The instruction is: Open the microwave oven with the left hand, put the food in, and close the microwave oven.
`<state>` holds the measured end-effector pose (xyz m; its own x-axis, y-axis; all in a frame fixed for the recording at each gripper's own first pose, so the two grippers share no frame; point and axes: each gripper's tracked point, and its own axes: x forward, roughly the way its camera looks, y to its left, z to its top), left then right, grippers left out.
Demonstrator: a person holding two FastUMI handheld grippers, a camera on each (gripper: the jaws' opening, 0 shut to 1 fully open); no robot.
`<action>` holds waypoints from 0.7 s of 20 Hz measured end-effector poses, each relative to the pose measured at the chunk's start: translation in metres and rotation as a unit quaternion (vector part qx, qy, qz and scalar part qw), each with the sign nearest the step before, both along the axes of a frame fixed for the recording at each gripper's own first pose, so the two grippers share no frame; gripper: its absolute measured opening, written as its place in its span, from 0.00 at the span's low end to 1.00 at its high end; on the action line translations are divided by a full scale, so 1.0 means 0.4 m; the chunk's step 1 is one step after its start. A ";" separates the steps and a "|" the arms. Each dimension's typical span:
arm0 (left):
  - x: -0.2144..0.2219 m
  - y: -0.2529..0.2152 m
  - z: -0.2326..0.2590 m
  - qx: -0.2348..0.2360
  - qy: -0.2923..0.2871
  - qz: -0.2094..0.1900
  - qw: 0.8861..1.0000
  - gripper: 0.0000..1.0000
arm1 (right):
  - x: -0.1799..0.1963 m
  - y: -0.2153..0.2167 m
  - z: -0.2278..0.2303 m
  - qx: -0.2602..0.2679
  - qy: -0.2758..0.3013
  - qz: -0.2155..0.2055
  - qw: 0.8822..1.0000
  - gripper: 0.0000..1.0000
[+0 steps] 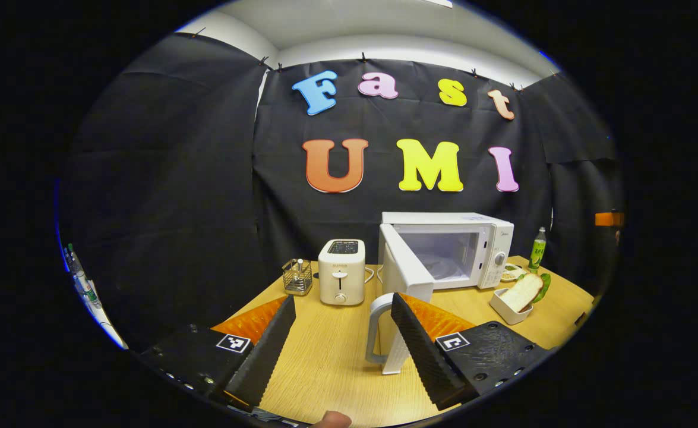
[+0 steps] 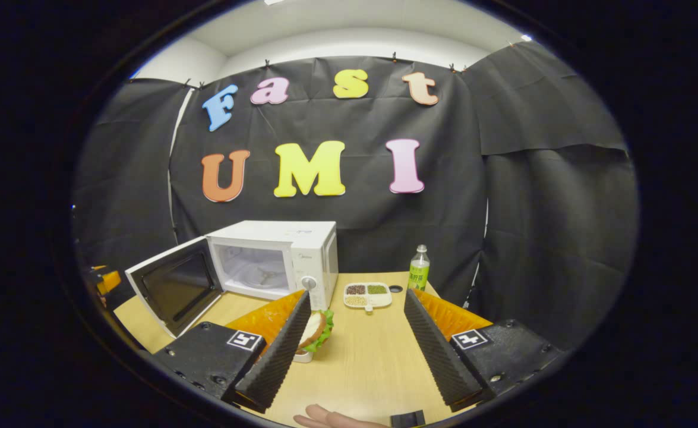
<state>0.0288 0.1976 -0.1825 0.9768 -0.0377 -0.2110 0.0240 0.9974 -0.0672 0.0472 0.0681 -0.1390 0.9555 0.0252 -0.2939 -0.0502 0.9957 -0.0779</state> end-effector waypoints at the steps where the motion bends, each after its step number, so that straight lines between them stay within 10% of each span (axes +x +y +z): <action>1: -0.001 -0.003 0.030 -0.005 -0.008 0.006 1.000 0.97 | 0.013 0.001 -0.001 0.000 0.005 0.004 1.000 0.92; 8: 0.004 -0.053 0.215 -0.021 -0.064 0.037 0.997 0.96 | 0.139 -0.020 -0.106 0.021 0.109 0.039 0.993 1.00; 12: 0.022 -0.113 0.250 -0.018 -0.065 0.034 0.997 0.84 | 0.215 -0.007 -0.213 0.062 0.198 0.072 0.976 1.00; 14: 0.038 -0.132 0.262 0.000 -0.063 0.043 0.997 0.95 | 0.250 0.016 -0.272 0.104 0.245 0.092 0.960 0.89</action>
